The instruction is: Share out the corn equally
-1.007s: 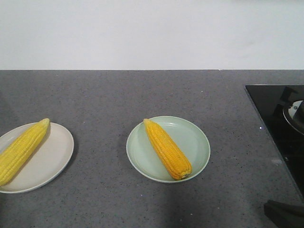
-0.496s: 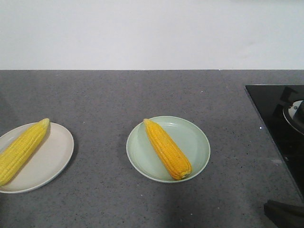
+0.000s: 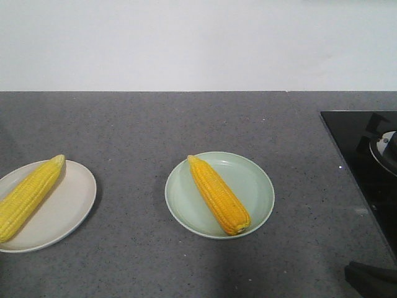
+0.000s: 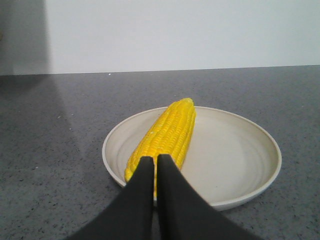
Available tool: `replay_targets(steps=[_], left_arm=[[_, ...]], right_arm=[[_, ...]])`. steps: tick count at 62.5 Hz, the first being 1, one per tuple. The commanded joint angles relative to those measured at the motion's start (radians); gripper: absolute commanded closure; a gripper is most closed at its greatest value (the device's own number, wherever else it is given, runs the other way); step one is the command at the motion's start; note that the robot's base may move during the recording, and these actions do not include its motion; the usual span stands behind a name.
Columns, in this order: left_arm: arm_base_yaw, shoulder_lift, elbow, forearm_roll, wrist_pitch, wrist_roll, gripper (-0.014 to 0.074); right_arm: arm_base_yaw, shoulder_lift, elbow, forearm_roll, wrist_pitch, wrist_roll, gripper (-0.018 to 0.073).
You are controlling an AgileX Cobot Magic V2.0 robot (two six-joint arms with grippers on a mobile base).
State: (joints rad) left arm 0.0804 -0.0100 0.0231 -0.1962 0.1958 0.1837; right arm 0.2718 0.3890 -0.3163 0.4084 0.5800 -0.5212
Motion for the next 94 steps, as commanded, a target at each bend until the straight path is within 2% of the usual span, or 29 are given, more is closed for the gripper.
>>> replay_targets(steps=[1,54,62,67,76,81,94], left_arm=[[-0.002,-0.017,0.013,-0.003,-0.065,-0.01,0.0603],[-0.002,-0.017,0.013,-0.003,-0.065,-0.01,0.0603],[-0.002,-0.017,0.013,-0.003,-0.065,-0.01,0.0603],[-0.002,-0.017,0.013,-0.003,-0.065,-0.01,0.0603],[-0.002,-0.017,0.013,-0.003,-0.065,-0.01,0.0603],[-0.002,-0.017,0.013,-0.003,-0.065,-0.01,0.0603],[-0.002,-0.017,0.013,-0.003,-0.065,-0.01,0.0603]], right_arm=[[0.0,0.004,-0.027,0.014,-0.057,0.002,0.0565],[0.0,0.004,-0.027,0.011,-0.054,0.002,0.0565],[0.0,-0.028,-0.023,-0.07,-0.064,0.01,0.0565],[0.0,-0.078,0.012,-0.113,-0.102,0.058,0.0565],[0.0,-0.206,0.145,-0.133,-0.252,0.218,0.0565],[-0.008,-0.285,0.214,-0.184,-0.304,0.28,0.0565],[-0.129,-0.407,0.293,-0.276,-0.319,0.443,0.0562]])
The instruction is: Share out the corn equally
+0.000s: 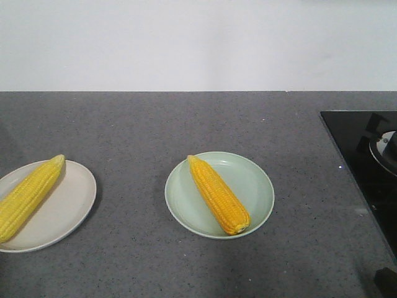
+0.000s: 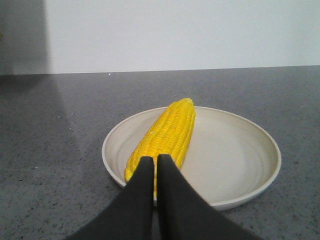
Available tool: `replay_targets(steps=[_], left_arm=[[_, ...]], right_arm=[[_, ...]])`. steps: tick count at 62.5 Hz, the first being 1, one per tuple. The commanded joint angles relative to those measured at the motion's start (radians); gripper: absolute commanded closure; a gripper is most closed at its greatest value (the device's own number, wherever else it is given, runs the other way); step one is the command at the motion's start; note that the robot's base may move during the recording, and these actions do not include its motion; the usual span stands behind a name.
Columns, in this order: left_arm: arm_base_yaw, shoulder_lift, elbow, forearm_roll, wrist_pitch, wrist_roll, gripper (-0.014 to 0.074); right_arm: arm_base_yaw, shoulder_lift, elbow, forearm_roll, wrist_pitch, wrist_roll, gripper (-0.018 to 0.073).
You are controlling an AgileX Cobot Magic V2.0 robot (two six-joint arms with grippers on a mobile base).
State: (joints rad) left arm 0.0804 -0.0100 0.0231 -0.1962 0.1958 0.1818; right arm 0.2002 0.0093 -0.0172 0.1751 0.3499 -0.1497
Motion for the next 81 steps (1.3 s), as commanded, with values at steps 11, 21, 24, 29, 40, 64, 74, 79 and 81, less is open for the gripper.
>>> replay_targets(steps=[11,21,24,29,40,64,74,79,81], left_arm=[[-0.002,-0.016,0.013,-0.003,-0.065,-0.008,0.0603],[-0.002,-0.016,0.013,-0.003,-0.065,-0.008,0.0603],[-0.002,-0.016,0.013,-0.003,-0.065,-0.008,0.0603],[-0.002,-0.016,0.013,-0.003,-0.065,-0.008,0.0603],[-0.002,-0.016,0.013,-0.003,-0.065,-0.008,0.0603],[-0.002,-0.016,0.013,-0.003,-0.065,-0.008,0.0603],[-0.002,-0.016,0.013,-0.003,-0.065,-0.008,0.0603],[-0.002,-0.016,0.013,-0.003,-0.065,-0.008,0.0603],[-0.002,-0.016,0.013,-0.003,-0.065,-0.008,0.0603]], right_arm=[[-0.128,-0.025,0.0,-0.092,-0.109,0.103,0.0562],[-0.128,-0.025,0.018,-0.128,-0.187,0.102,0.0562],[-0.128,-0.025,0.049,-0.128,-0.251,0.102,0.0562],[-0.128,-0.025,0.057,-0.12,-0.278,0.099,0.0562],[-0.128,-0.025,0.057,-0.12,-0.343,0.097,0.0562],[-0.128,-0.025,0.057,-0.12,-0.366,0.097,0.0562],[-0.128,-0.025,0.057,-0.12,-0.366,0.097,0.0562],[-0.128,-0.025,0.057,-0.12,-0.366,0.097,0.0562],[-0.128,-0.025,0.057,-0.12,-0.366,0.097,0.0562]])
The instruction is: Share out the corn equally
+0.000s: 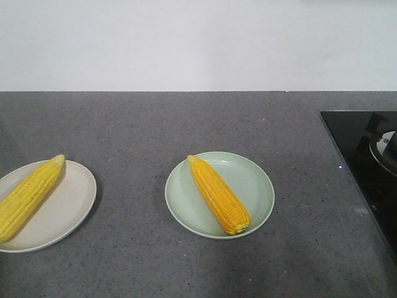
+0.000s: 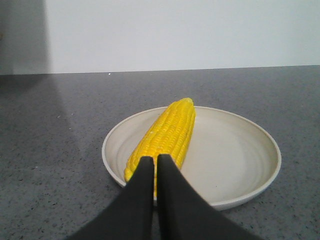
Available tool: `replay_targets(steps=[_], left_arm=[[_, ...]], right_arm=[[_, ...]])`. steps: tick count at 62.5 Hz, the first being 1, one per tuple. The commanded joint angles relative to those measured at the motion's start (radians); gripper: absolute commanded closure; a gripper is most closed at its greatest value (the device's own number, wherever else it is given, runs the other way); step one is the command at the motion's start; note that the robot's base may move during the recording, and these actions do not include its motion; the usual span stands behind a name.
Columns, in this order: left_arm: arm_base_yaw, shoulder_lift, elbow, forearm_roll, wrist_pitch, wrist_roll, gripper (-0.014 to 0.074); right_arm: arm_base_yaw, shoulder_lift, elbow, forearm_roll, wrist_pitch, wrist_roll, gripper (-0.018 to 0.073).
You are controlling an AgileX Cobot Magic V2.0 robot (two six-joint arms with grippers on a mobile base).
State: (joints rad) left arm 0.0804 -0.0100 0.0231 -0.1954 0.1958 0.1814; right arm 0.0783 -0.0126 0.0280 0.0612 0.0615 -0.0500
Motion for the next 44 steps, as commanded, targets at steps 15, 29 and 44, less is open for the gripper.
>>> replay_targets(steps=[15,29,44], left_arm=[[-0.002,-0.016,0.013,-0.004,-0.065,-0.007,0.0603],[-0.002,-0.016,0.013,-0.004,-0.065,-0.007,0.0603],[-0.002,-0.016,0.013,-0.004,-0.065,-0.007,0.0603]], right_arm=[[-0.006,-0.003,0.012,-0.006,-0.077,-0.003,0.0562],[-0.006,-0.003,0.012,-0.006,-0.077,-0.003,0.0562],[-0.006,-0.003,0.012,-0.006,-0.077,-0.003,0.0562]])
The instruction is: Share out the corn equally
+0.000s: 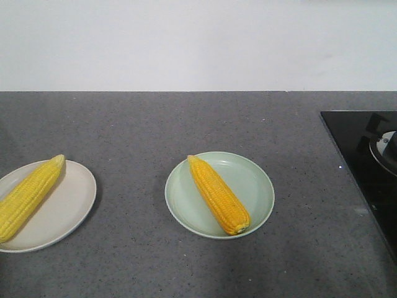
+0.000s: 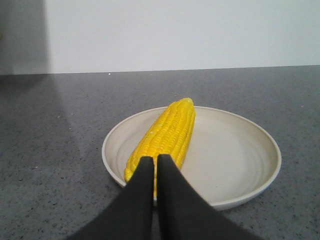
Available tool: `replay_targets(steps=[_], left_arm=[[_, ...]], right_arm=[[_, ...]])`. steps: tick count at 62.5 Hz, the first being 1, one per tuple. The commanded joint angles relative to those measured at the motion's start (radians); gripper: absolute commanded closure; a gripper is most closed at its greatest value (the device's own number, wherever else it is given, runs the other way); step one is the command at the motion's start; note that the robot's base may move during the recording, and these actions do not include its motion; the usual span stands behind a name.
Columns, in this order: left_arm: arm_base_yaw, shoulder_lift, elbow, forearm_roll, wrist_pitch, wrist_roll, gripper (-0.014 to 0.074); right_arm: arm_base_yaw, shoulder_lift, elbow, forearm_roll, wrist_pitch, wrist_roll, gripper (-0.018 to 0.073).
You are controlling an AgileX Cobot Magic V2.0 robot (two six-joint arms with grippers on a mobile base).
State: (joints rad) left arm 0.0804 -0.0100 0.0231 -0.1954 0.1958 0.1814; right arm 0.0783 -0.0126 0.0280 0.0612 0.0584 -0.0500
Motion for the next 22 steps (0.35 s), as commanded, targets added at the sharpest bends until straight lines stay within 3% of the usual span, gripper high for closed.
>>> replay_targets(steps=[1,22], left_arm=[[-0.002,-0.016,0.013,-0.004,-0.065,-0.007,0.0603],[-0.002,-0.016,0.013,-0.004,-0.065,-0.007,0.0603]], right_arm=[[-0.006,-0.003,0.012,-0.006,-0.074,-0.003,0.0562],[-0.006,-0.003,0.012,-0.006,-0.074,-0.003,0.0562]])
